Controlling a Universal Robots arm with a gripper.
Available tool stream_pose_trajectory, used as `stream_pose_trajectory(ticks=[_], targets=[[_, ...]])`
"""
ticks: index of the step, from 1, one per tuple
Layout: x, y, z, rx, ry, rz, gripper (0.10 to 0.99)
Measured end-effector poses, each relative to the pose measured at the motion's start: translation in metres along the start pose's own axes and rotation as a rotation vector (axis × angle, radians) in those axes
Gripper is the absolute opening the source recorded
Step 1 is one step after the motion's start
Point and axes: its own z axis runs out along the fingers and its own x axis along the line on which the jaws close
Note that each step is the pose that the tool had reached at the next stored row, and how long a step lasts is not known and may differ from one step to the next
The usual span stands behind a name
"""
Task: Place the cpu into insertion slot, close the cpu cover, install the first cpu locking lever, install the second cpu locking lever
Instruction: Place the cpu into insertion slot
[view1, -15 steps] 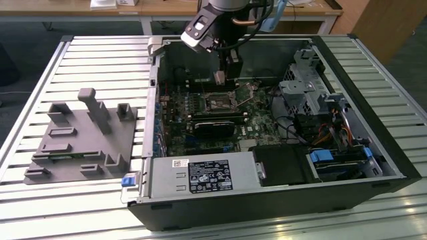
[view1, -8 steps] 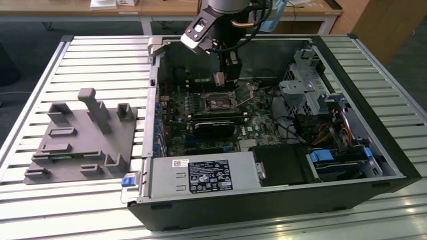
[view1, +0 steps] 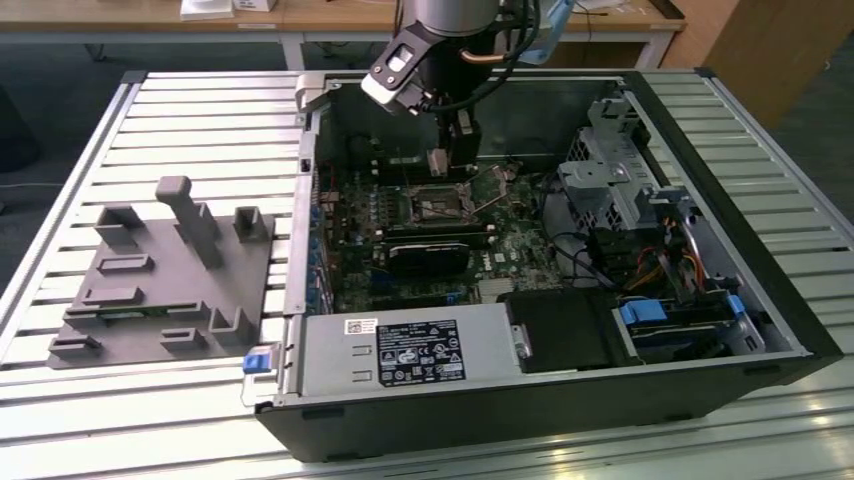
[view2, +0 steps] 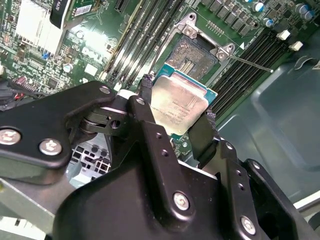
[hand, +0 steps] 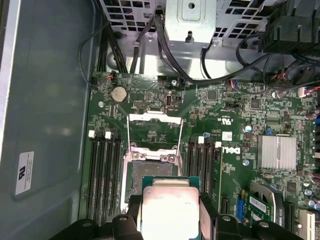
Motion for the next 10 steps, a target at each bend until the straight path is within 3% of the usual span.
stream_pose_trajectory(ticks=[10], targets=[[0.0000, -0.0003, 0.0043, 0.000, -0.0001, 0.000, 0.541]])
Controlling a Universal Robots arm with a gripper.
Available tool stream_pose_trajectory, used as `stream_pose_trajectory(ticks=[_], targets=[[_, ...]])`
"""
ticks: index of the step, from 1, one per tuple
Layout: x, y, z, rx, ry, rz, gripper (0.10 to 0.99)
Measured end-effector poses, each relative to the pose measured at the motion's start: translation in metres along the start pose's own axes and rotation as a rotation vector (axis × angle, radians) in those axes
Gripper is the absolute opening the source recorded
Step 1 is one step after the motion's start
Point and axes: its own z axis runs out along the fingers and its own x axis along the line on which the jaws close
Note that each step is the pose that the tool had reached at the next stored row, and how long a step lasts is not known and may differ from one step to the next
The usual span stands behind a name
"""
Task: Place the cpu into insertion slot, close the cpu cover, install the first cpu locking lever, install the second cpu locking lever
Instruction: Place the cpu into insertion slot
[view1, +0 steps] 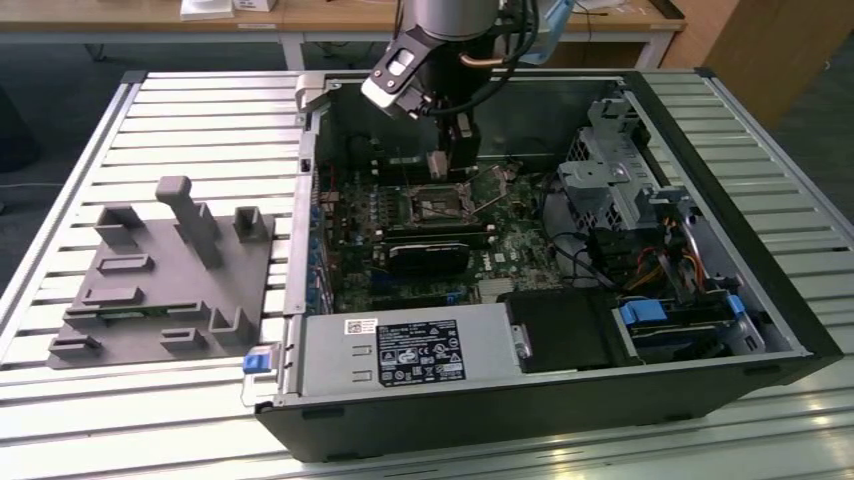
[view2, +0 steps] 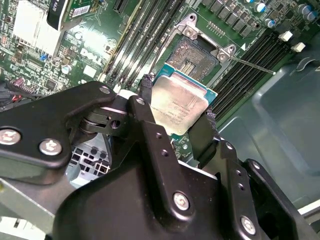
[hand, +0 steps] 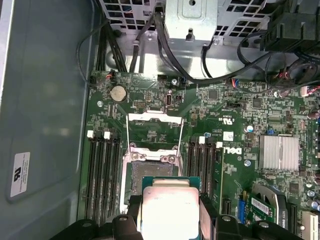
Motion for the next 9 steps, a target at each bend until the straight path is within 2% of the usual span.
stream_pose_trajectory(ticks=[9], targets=[[0.0015, -0.0006, 0.0080, 0.005, -0.0003, 0.000, 0.541]])
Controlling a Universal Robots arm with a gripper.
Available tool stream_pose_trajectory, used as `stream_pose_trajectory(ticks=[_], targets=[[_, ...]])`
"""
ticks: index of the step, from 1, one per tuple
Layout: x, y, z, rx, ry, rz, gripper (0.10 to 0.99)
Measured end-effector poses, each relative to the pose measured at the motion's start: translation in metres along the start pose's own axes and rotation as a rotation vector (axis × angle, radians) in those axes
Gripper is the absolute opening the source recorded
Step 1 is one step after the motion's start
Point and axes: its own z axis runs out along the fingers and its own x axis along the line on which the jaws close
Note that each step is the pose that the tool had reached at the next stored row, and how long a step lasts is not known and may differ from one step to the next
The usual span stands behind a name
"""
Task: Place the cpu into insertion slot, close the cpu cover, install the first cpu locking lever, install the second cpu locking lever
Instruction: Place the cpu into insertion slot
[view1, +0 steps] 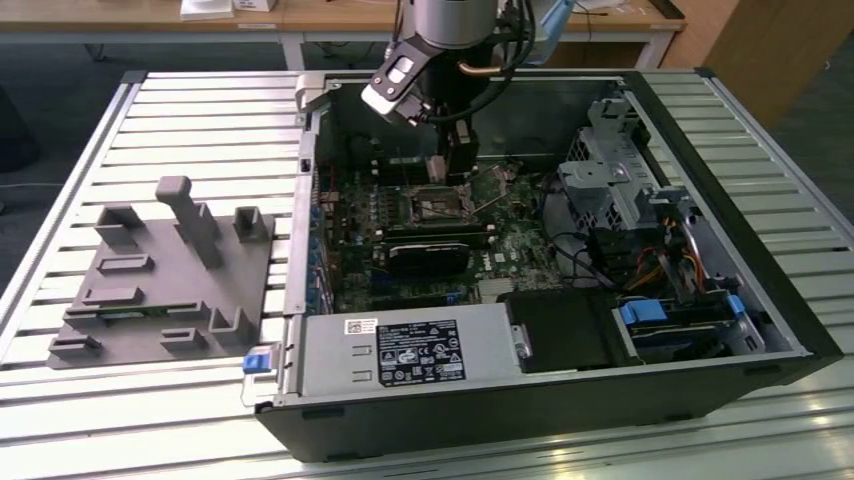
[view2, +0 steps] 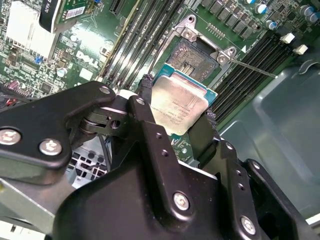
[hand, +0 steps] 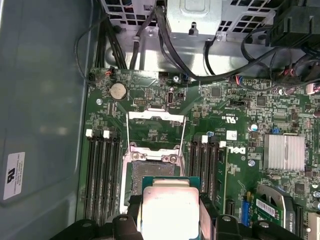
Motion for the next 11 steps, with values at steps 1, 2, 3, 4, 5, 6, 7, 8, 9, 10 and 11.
stream_pose_trajectory(ticks=[1, 2, 3, 4, 5, 6, 7, 8, 9, 10, 11], targets=[[0.0000, -0.0001, 0.0006, 0.000, -0.0002, 0.000, 0.541], [0.0000, -0.0001, 0.0012, 0.001, -0.0003, 0.000, 0.541], [0.0000, -0.0001, 0.0017, 0.001, -0.0005, 0.000, 0.541], [0.0000, -0.0001, 0.0021, 0.002, -0.0007, 0.000, 0.541], [0.0000, -0.0002, 0.0025, 0.002, -0.0008, 0.000, 0.541], [0.0000, -0.0002, 0.0030, 0.002, -0.0010, 0.000, 0.541], [0.0000, -0.0002, 0.0034, 0.003, -0.0012, 0.000, 0.541], [0.0000, -0.0002, 0.0038, 0.003, -0.0015, 0.000, 0.541], [0.0000, -0.0003, 0.0042, 0.003, -0.0018, 0.000, 0.541], [0.0000, -0.0003, 0.0047, 0.004, -0.0023, 0.000, 0.541], [0.0000, -0.0003, 0.0053, 0.004, -0.0028, 0.000, 0.541]])
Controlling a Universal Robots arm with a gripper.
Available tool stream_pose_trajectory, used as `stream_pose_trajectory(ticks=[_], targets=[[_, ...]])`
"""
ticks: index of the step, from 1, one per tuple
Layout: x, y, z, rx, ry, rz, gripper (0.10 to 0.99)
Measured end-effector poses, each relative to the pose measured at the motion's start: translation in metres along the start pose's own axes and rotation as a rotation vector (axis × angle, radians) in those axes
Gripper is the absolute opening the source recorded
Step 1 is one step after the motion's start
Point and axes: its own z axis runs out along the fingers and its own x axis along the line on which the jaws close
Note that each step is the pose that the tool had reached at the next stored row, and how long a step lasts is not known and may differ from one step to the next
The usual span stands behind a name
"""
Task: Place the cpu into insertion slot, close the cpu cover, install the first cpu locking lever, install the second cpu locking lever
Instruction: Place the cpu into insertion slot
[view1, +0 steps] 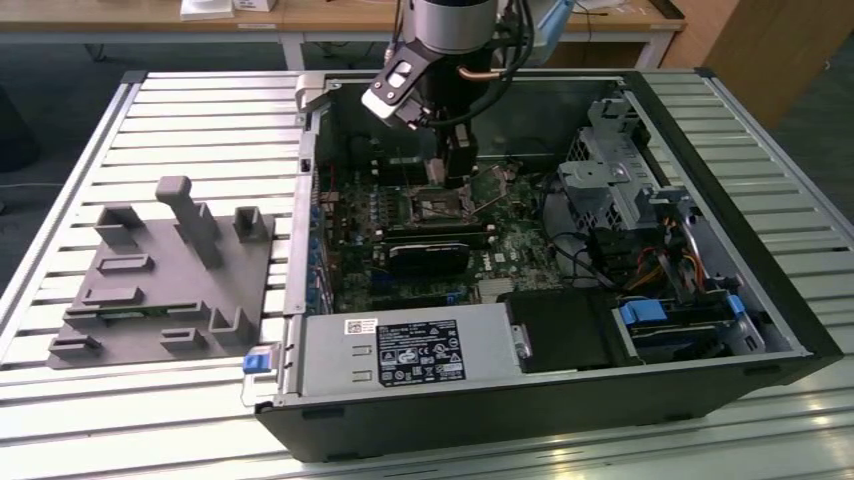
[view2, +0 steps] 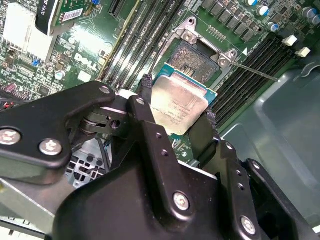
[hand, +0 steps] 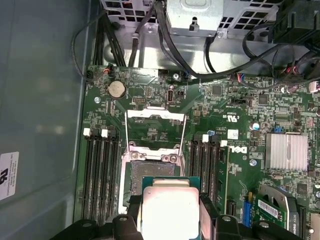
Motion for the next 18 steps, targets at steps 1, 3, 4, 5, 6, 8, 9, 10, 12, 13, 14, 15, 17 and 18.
stream_pose_trajectory(ticks=[1, 3, 4, 5, 6, 8, 9, 10, 12, 13, 14, 15, 17, 18], targets=[[0.0000, 0.0000, 0.0006, 0.000, -0.0002, 0.000, 0.541], [0.0000, -0.0001, 0.0018, 0.000, -0.0004, 0.000, 0.541], [0.0001, -0.0002, 0.0024, 0.000, -0.0003, 0.000, 0.541], [0.0003, -0.0002, 0.0030, 0.000, -0.0005, 0.000, 0.541], [0.0005, -0.0002, 0.0036, 0.000, -0.0005, 0.001, 0.541], [0.0013, -0.0003, 0.0050, 0.001, -0.0005, 0.001, 0.541], [0.0016, -0.0003, 0.0058, 0.001, -0.0004, 0.002, 0.541], [0.0017, -0.0003, 0.0067, 0.001, -0.0003, 0.002, 0.541], [0.0017, -0.0004, 0.0078, 0.002, -0.0005, 0.003, 0.541], [0.0017, -0.0004, 0.0082, 0.002, -0.0005, 0.004, 0.541], [0.0017, -0.0004, 0.0084, 0.002, -0.0007, 0.004, 0.541], [0.0016, -0.0004, 0.0085, 0.002, -0.0008, 0.004, 0.541], [0.0017, -0.0004, 0.0090, 0.002, -0.0006, 0.004, 0.541], [0.0016, -0.0004, 0.0091, 0.002, -0.0006, 0.004, 0.541]])
